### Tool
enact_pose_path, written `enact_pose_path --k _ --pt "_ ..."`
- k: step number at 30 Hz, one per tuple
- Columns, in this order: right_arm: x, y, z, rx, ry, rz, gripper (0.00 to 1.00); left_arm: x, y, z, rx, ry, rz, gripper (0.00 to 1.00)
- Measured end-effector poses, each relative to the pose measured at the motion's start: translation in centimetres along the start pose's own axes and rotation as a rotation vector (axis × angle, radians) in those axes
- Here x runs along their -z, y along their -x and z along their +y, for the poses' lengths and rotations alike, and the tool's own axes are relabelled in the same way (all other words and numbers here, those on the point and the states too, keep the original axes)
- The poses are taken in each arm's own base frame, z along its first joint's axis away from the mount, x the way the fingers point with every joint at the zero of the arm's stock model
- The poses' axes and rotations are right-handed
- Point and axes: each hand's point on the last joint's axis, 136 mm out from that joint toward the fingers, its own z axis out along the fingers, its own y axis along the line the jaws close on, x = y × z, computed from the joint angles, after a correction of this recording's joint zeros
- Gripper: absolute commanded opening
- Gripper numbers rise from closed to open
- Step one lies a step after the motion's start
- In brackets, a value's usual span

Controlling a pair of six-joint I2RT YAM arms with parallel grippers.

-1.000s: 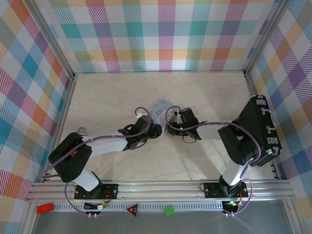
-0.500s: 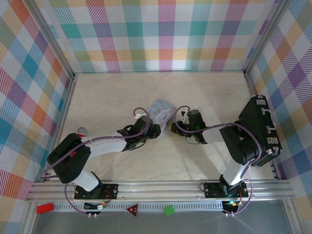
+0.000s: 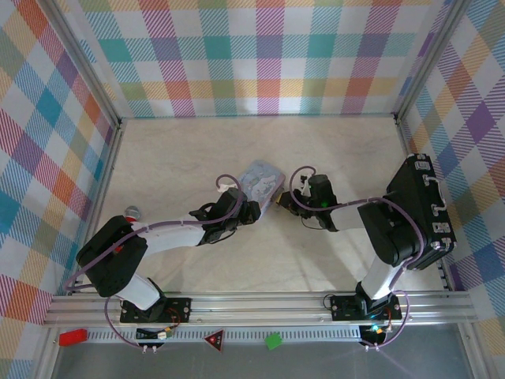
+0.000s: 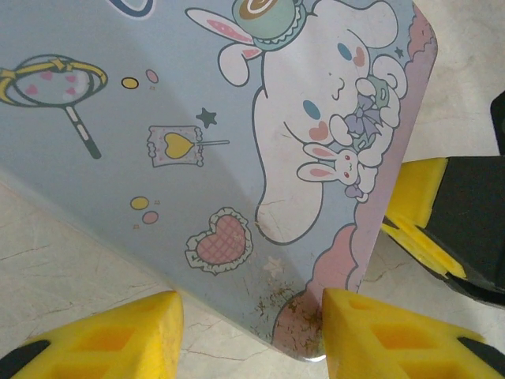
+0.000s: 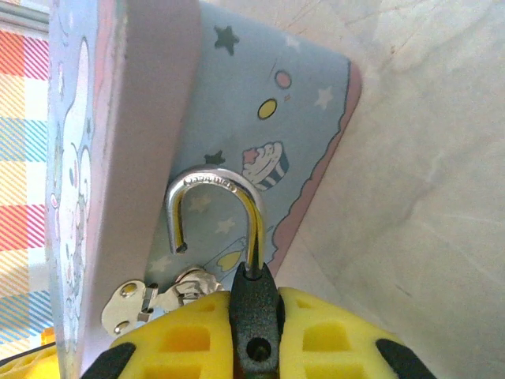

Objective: Unlock a padlock with a key

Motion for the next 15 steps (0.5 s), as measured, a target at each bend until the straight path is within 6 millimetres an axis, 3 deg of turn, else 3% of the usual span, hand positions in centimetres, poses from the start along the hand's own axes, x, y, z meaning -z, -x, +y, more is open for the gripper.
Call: enact_pose_path --k 6,10,15 --pt "2.2 0.7 1.3 0.106 -0.042 -0.008 0.06 -0.9 1.5 0.5 -0.029 -0.008 0.011 0.48" --pt "4.0 1.1 2.3 0.205 -0.074 -0.014 0.06 -2.5 3.8 0.6 -0.081 -0.004 0.004 0.48" --pt "5.7 0.2 1.8 0.288 -0.137 0.017 0.06 -4.6 7.6 1.2 -0.176 0.051 0.001 0.51"
